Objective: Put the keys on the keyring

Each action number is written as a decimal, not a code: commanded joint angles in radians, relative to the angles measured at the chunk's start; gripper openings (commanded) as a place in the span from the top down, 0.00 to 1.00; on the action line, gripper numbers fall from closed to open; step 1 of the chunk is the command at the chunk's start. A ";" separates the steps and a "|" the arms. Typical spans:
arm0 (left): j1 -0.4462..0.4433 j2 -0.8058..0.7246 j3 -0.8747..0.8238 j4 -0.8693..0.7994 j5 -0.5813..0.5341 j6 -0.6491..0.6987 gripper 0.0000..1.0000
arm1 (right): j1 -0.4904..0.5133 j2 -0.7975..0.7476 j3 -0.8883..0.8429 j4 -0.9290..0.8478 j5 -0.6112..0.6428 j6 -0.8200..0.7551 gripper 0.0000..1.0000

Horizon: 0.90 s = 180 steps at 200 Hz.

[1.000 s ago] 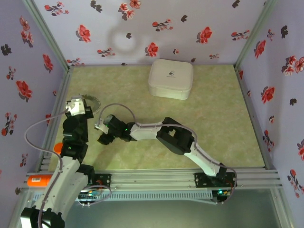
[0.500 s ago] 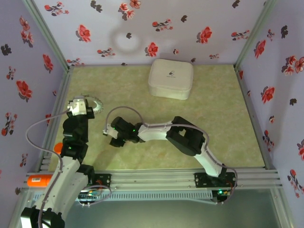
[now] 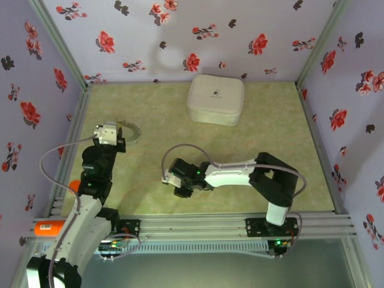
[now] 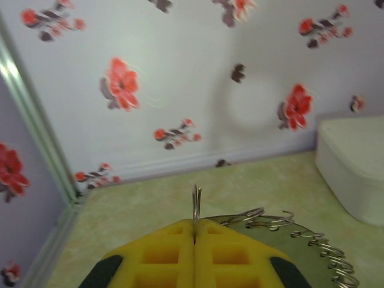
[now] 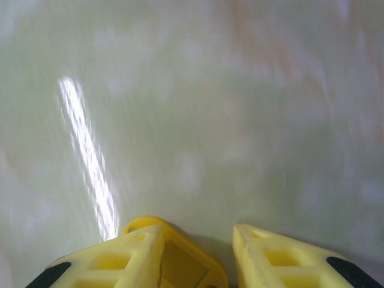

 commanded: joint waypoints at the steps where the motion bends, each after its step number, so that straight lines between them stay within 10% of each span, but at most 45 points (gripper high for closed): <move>1: -0.007 0.012 0.027 0.013 0.145 0.001 1.00 | -0.009 -0.094 -0.117 -0.085 0.060 0.074 0.66; 58: -0.062 0.035 0.023 0.005 0.229 0.006 1.00 | -0.011 -0.256 -0.131 -0.053 0.083 0.264 0.49; 103: -0.163 0.056 0.021 -0.024 0.256 0.047 1.00 | -0.011 -0.347 -0.090 -0.110 0.237 0.747 0.50; 180: -0.238 0.058 0.024 -0.069 0.300 0.083 1.00 | -0.072 -0.417 -0.028 -0.483 0.269 0.841 0.52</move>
